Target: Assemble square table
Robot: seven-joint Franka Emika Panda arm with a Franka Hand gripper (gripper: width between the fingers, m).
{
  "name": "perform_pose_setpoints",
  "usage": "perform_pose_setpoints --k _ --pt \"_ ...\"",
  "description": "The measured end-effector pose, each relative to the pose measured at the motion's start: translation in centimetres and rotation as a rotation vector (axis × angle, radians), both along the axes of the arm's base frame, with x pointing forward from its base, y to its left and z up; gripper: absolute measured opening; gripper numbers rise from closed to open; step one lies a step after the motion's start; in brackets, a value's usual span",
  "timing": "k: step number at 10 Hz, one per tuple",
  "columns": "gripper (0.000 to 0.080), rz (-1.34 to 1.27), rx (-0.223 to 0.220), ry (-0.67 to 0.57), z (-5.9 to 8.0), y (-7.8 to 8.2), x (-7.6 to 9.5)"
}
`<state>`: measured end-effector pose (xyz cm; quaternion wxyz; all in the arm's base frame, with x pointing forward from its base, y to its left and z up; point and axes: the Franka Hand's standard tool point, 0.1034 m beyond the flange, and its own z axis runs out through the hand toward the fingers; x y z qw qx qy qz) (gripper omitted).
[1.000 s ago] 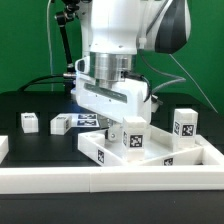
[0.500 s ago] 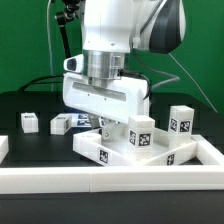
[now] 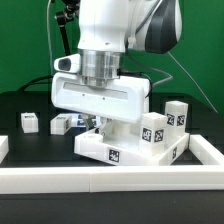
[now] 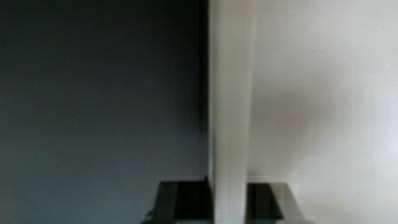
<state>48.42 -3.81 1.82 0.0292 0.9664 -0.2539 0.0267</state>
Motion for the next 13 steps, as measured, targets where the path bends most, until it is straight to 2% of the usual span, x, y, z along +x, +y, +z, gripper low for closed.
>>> perform_pose_setpoints --k 5,8,13 --pt "0.0063 0.322 -0.022 0.029 0.0 -0.3 0.1" --pt "0.0063 0.467 -0.045 0.039 0.4 0.4 0.8" --pt "0.0063 0.727 -0.069 0.067 0.5 0.2 1.0"
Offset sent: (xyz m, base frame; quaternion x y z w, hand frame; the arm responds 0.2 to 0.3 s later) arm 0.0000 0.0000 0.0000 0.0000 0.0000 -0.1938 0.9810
